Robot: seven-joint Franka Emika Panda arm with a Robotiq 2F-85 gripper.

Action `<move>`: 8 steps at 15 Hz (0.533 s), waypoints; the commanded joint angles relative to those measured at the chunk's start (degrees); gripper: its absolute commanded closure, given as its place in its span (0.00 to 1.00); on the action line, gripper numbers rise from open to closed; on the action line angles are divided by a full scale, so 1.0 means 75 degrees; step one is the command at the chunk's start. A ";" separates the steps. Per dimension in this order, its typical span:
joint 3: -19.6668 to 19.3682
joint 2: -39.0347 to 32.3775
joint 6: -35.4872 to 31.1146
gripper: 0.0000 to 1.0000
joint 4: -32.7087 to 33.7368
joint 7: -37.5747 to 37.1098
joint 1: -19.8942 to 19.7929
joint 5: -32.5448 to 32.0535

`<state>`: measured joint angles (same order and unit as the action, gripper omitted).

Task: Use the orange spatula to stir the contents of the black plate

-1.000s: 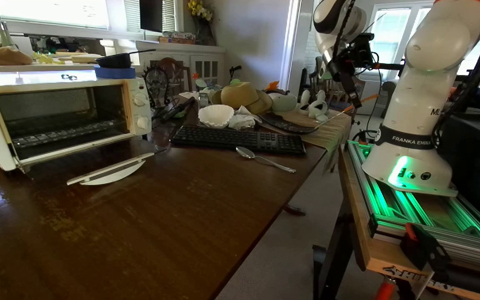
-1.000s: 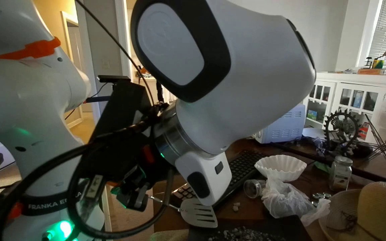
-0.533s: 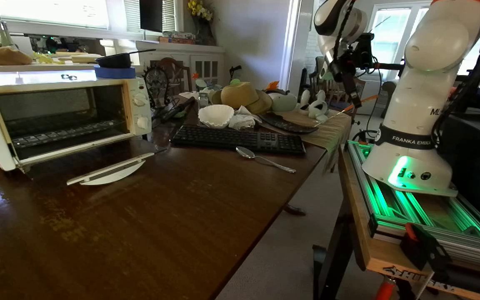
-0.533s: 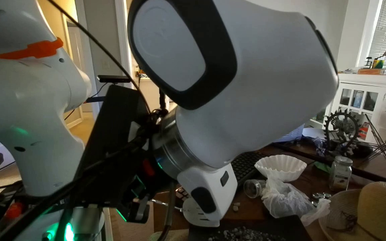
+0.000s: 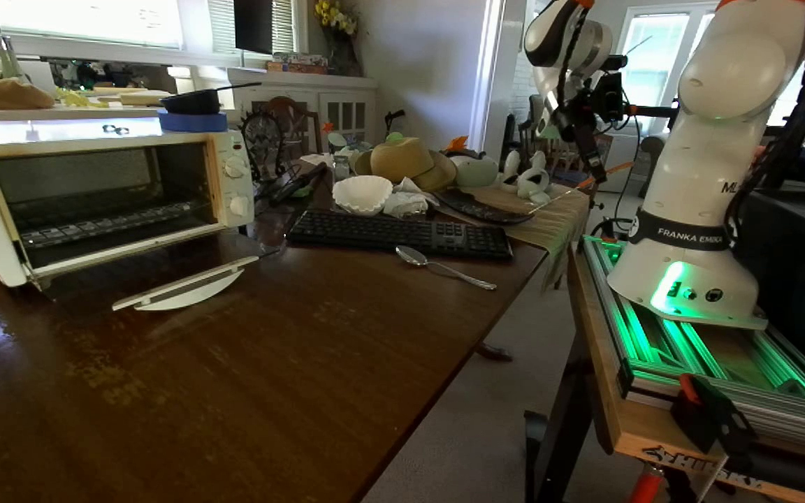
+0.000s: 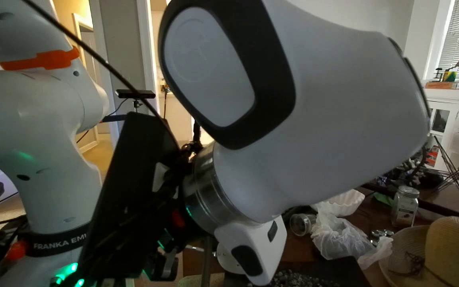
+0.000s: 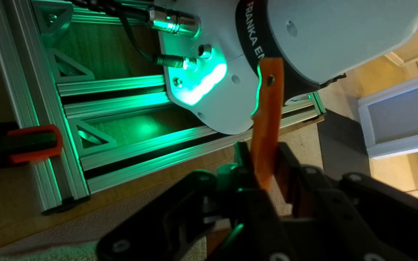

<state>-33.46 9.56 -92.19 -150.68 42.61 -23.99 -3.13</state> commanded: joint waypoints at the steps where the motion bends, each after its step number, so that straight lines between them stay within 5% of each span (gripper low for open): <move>1: 0.0001 -0.0468 0.0159 0.95 0.0279 0.0247 -0.0073 0.0181; 8: 0.0013 -0.1028 0.0096 0.95 0.0621 0.0180 -0.0214 0.0233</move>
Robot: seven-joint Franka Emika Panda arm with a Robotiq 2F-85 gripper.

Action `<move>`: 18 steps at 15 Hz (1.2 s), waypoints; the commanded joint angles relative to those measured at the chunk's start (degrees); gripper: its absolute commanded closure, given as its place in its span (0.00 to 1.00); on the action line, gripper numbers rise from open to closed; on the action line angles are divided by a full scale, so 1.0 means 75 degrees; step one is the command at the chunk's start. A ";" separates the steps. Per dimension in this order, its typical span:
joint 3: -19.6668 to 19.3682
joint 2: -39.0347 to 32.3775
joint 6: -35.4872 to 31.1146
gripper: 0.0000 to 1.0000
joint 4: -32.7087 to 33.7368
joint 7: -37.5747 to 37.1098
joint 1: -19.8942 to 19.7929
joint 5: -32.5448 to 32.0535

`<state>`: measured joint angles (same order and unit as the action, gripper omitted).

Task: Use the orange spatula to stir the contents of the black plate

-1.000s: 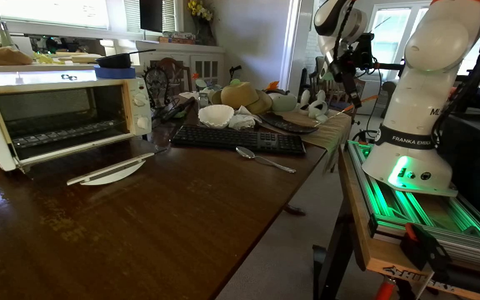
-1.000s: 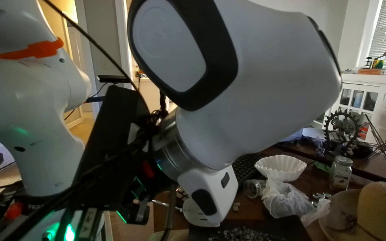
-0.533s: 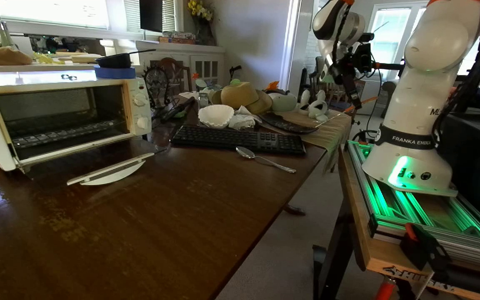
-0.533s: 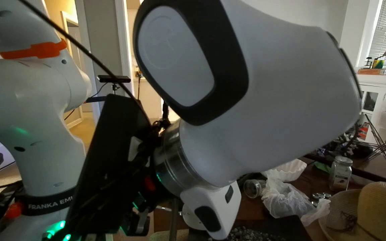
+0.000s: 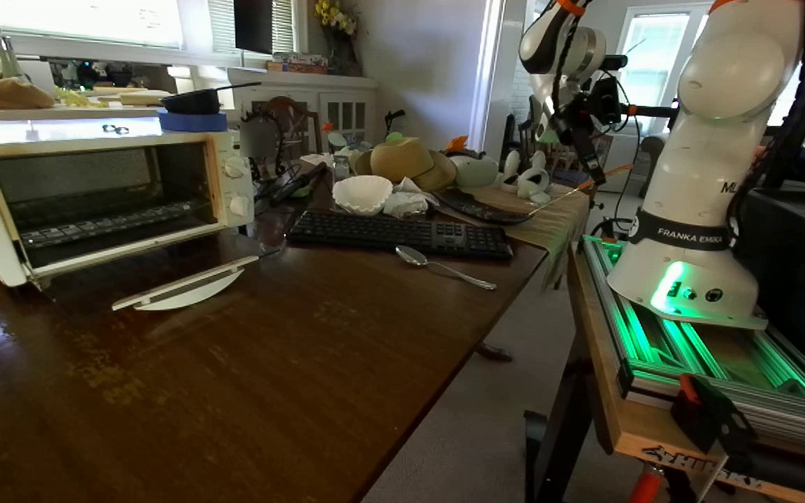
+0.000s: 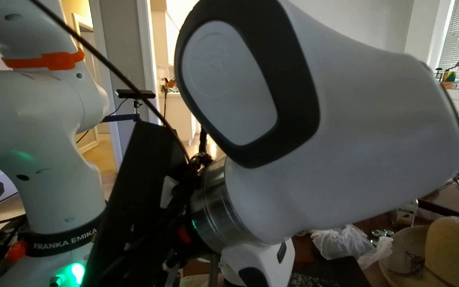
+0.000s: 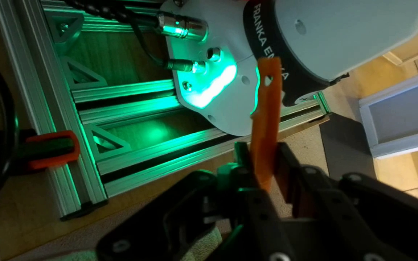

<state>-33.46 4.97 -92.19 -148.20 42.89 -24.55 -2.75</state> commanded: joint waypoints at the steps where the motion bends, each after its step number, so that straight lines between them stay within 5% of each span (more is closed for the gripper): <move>1: 0.0022 -0.0497 0.0105 0.95 0.0342 0.0160 -0.0162 0.0198; 11: 0.0267 -0.1036 0.0110 0.95 0.0636 0.0011 -0.0232 0.0351; 18: 0.0695 -0.0958 0.0028 0.95 0.0553 -0.1085 -0.0156 -0.0079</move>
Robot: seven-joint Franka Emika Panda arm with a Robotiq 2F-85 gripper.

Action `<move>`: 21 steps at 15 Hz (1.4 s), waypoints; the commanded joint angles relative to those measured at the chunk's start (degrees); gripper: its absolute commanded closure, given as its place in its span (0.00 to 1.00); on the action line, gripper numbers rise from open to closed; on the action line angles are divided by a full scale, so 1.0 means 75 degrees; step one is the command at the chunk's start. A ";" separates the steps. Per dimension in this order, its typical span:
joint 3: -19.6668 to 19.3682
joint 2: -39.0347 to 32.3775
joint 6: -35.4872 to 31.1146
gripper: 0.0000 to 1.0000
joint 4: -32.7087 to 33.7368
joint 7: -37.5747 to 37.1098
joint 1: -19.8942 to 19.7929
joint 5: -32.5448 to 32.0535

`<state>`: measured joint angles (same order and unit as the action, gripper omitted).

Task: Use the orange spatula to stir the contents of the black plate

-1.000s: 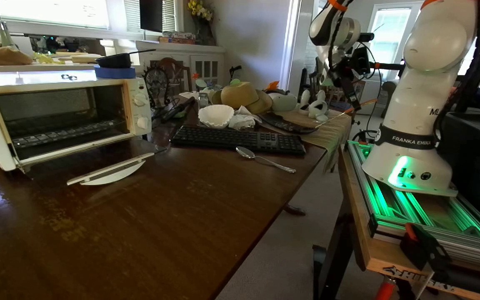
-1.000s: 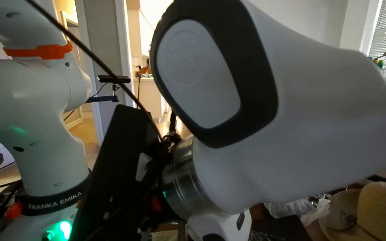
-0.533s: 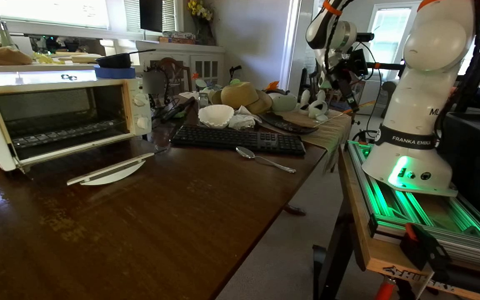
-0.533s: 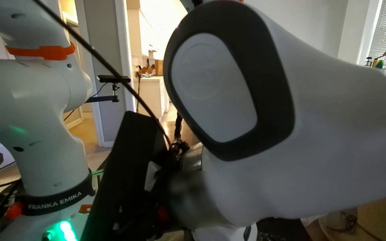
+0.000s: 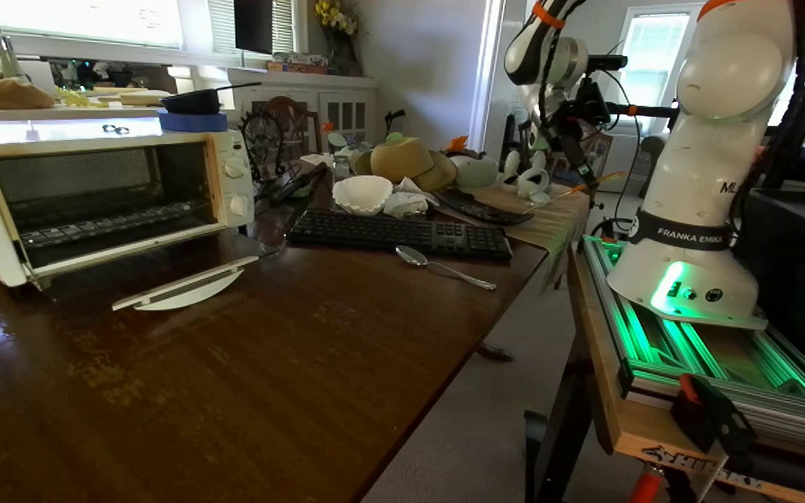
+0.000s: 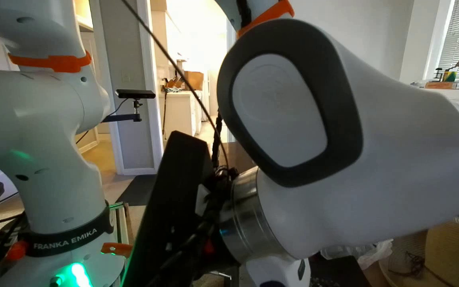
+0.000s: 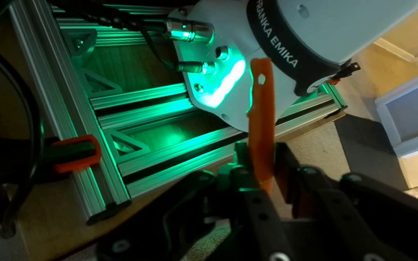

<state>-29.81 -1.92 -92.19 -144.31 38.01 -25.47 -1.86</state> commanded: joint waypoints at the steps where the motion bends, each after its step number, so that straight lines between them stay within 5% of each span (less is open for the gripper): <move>1: 0.0268 -0.0062 0.0037 0.95 0.0038 -0.0578 -0.0019 -0.0238; 21: 0.1063 -0.0264 0.0095 0.95 0.0244 -0.1955 0.0333 -0.0612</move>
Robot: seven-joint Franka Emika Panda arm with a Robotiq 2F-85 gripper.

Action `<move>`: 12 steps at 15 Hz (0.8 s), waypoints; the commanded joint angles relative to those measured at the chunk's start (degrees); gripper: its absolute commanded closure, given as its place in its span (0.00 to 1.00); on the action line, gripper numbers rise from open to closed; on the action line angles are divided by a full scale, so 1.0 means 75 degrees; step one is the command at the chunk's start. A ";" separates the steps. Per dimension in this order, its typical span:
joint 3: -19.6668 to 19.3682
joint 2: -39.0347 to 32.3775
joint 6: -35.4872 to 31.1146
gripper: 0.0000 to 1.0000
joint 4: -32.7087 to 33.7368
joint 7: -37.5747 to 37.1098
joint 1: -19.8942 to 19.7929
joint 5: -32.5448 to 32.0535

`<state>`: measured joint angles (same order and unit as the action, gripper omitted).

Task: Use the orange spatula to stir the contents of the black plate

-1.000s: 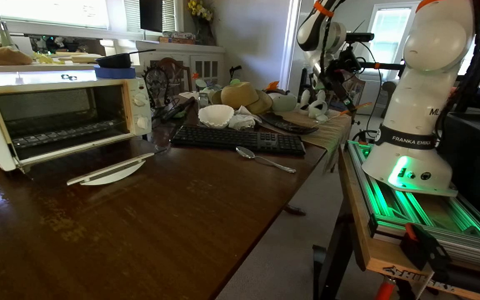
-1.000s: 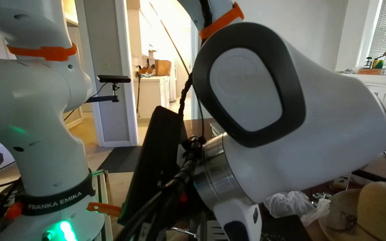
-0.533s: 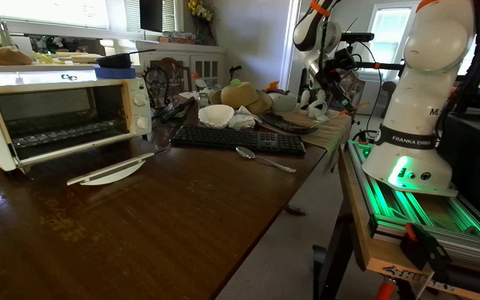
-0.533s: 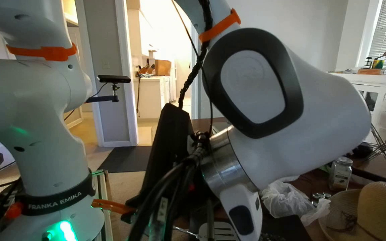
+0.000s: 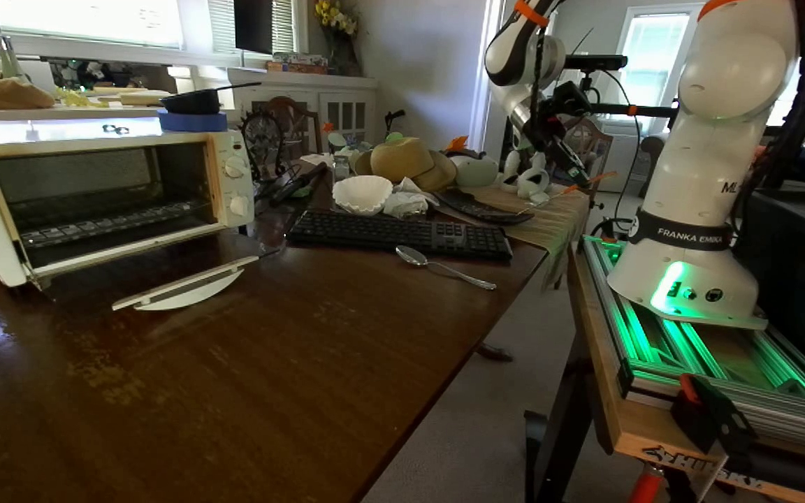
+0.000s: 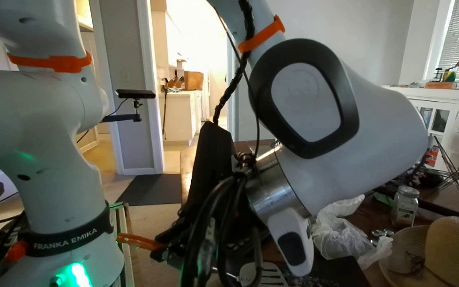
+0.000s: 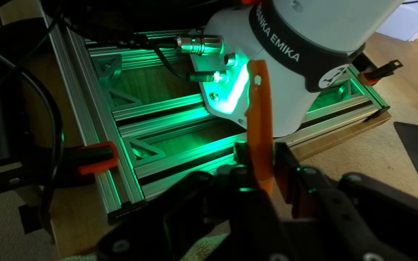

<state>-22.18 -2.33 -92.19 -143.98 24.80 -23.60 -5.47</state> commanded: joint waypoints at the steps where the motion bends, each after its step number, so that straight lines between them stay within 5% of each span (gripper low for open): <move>1: 0.0054 -0.0247 0.0100 0.95 0.0240 -0.0214 0.0091 -0.0127; 12: 0.0172 -0.0856 0.0115 0.95 0.0783 -0.0309 0.0095 -0.0065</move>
<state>-21.44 -6.82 -92.19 -139.76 23.57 -23.27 -5.47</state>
